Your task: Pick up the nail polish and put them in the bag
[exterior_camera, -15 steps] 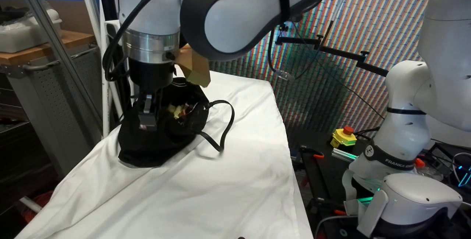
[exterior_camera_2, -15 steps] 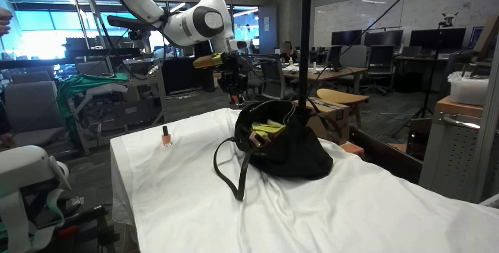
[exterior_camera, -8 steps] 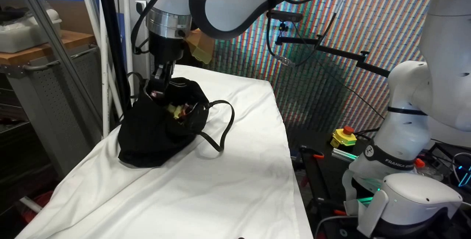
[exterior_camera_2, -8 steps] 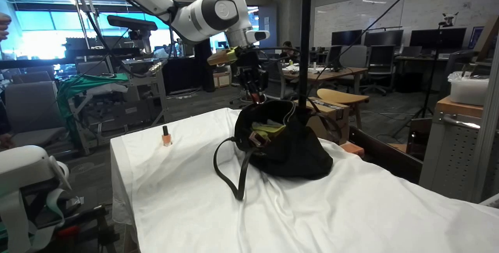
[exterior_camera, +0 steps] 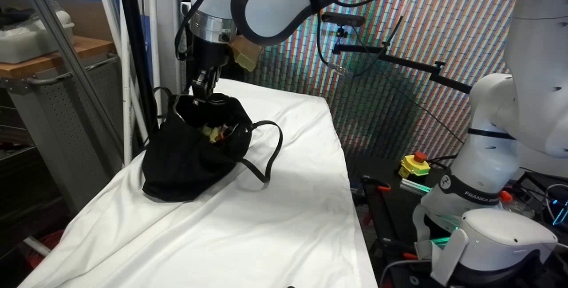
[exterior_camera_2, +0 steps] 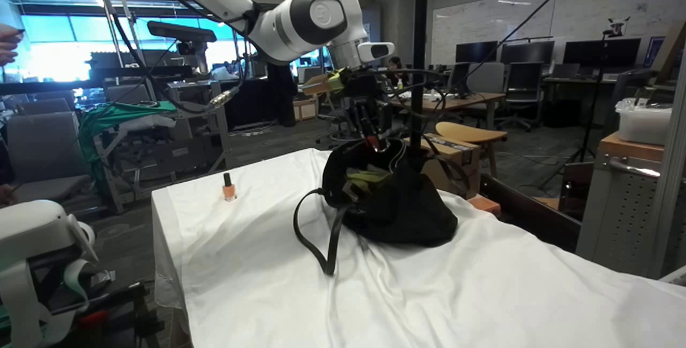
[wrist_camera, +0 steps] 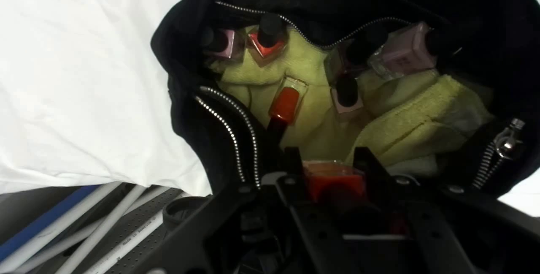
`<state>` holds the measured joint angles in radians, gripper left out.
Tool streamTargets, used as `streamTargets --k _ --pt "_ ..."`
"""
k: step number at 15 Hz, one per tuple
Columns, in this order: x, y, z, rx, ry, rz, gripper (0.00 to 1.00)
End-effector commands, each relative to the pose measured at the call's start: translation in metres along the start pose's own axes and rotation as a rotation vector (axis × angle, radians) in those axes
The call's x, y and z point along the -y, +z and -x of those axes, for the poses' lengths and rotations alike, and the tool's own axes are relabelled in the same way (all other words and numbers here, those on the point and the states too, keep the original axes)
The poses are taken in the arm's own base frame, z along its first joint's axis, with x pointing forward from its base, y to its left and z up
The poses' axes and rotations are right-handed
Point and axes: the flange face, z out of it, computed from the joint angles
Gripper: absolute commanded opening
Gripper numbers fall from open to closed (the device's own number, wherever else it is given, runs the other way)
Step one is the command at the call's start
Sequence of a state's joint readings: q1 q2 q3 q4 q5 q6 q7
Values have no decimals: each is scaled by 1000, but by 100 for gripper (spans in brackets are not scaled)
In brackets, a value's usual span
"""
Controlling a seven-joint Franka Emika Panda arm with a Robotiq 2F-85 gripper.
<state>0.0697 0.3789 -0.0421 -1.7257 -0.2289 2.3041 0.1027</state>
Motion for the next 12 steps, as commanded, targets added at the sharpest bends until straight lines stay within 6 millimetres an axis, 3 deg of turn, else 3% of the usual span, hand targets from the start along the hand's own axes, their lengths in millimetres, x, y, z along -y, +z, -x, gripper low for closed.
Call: streamTargets --k 1,4,12 --pt "-7 2 -3 -16 14 22 77" --pt "-7 4 -1 -11 15 24 99" --pt "5 -9 21 19 8 65 100"
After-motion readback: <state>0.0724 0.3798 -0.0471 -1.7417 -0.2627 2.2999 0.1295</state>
